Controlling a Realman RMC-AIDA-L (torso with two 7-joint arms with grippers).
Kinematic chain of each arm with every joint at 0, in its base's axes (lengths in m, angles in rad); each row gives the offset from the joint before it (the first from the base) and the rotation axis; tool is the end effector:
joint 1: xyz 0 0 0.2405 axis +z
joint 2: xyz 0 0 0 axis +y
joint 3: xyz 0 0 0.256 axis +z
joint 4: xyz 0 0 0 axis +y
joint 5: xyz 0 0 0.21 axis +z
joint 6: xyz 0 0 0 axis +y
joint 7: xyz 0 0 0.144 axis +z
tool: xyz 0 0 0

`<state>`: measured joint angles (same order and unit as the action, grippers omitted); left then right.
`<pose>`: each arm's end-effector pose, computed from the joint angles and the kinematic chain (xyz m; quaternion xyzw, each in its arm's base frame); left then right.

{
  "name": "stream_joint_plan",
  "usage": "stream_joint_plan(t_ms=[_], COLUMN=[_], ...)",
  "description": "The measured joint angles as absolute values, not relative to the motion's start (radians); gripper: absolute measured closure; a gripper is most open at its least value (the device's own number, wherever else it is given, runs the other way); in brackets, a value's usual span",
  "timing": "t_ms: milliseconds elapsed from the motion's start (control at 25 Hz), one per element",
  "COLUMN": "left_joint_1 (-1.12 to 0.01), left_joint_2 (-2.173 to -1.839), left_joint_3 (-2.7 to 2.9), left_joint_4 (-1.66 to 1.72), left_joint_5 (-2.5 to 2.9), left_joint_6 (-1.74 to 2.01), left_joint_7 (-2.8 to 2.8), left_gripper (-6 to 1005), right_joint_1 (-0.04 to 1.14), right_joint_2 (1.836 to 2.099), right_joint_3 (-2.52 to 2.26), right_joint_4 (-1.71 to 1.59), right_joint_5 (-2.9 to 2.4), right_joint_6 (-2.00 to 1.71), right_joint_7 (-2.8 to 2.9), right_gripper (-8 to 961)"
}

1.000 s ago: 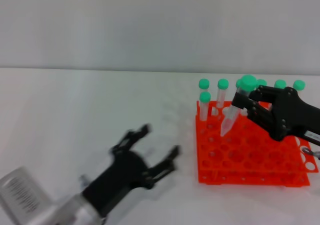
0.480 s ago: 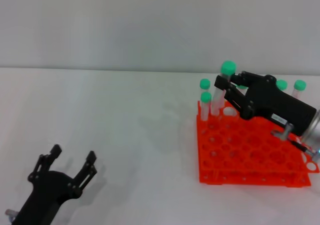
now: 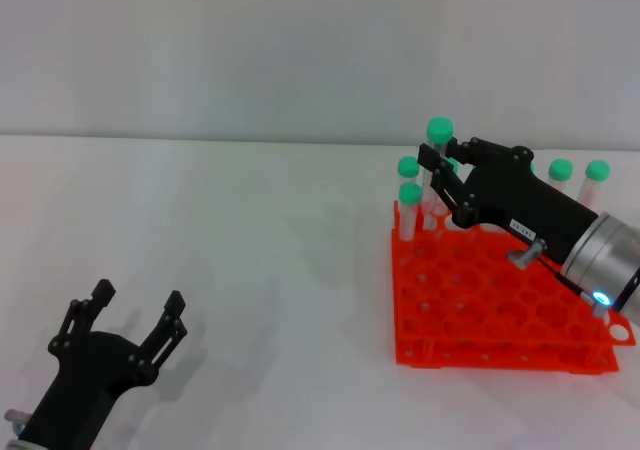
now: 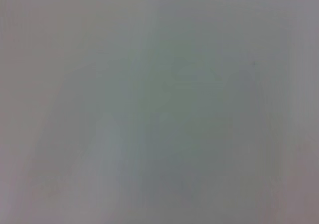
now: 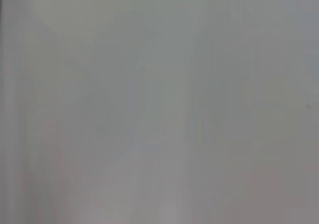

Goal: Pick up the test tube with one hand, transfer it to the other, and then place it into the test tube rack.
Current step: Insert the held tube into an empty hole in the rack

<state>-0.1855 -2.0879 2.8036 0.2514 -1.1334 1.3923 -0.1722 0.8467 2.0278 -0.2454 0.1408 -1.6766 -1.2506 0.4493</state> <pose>-0.3386 0.2261 -0.0502 -0.7073 -0.2679 -0.3425 0.5574 0.1878 0.3930 -0.0564 -0.8491 0.0999 0.3882 0.3440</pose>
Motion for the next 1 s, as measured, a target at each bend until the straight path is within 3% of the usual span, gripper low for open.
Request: stream_joint_plan(t_ms=[1000], left_joint_1=[-0.203], left_joint_2=[-2.086], left_joint_3=[2.792], left_joint_4=[0.252], left_joint_5=[-1.132], left_joint_6=[1.394], left_joint_7=[-0.175], left_gripper=[105], right_joint_1=[0.832], right_joint_2=[2.028], right_joint_3=[-0.205], right_joint_4=[0.182], right_joint_5=[-1.673], right_joint_6=[-1.111], right_joint_7=[0.363], right_gripper=[731])
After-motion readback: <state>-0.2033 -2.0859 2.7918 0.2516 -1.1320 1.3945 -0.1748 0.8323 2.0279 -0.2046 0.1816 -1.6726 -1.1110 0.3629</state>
